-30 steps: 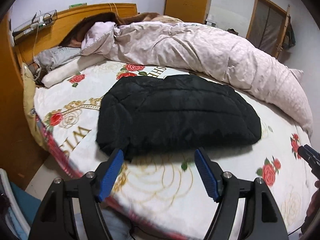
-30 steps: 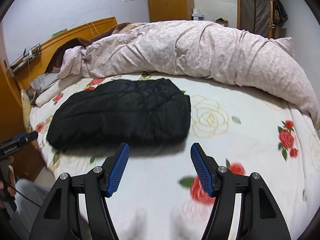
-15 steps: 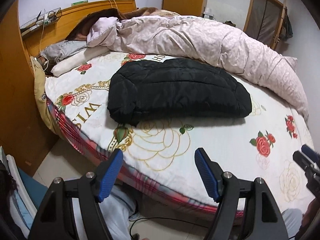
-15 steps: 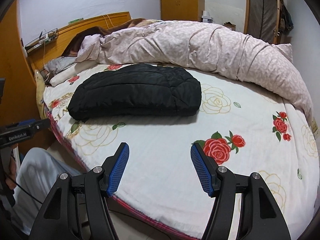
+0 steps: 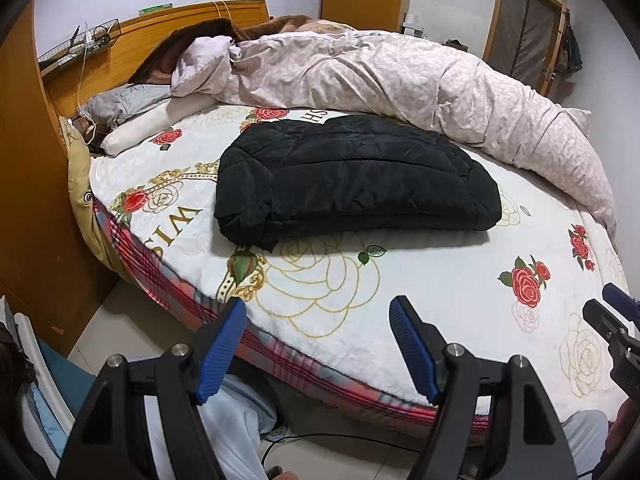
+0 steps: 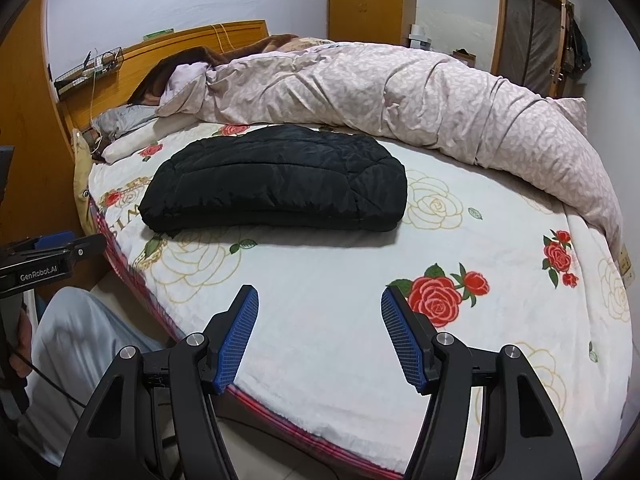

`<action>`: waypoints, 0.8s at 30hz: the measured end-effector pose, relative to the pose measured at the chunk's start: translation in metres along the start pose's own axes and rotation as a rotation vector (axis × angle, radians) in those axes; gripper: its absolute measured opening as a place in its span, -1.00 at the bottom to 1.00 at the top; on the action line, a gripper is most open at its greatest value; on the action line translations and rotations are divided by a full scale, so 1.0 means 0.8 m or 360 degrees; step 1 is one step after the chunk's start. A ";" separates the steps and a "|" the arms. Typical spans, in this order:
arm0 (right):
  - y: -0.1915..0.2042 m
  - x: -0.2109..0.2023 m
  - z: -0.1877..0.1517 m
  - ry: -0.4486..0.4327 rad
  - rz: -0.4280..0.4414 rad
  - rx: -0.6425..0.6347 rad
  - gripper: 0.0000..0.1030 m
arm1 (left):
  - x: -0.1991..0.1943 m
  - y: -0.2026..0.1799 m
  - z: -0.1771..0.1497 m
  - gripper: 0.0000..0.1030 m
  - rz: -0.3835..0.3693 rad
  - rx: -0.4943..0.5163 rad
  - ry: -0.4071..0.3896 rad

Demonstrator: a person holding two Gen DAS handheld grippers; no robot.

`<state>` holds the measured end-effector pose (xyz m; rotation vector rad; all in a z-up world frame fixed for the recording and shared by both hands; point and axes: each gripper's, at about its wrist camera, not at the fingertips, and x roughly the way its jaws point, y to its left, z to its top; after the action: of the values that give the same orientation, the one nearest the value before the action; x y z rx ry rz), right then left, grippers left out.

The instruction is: Fold large clothes

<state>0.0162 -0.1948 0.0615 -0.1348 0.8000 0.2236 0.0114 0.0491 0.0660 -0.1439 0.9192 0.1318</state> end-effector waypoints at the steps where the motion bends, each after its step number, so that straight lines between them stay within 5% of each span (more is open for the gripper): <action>1: 0.001 0.000 0.000 0.0002 -0.0001 -0.0001 0.25 | 0.000 0.001 0.000 0.48 0.0001 -0.0001 -0.0001; 24: 0.005 0.005 -0.003 0.0026 -0.0001 -0.0003 0.25 | 0.008 -0.003 -0.007 0.47 0.0010 -0.0019 0.0020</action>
<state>0.0166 -0.1905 0.0568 -0.1391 0.8160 0.2229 0.0116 0.0464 0.0575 -0.1529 0.9313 0.1424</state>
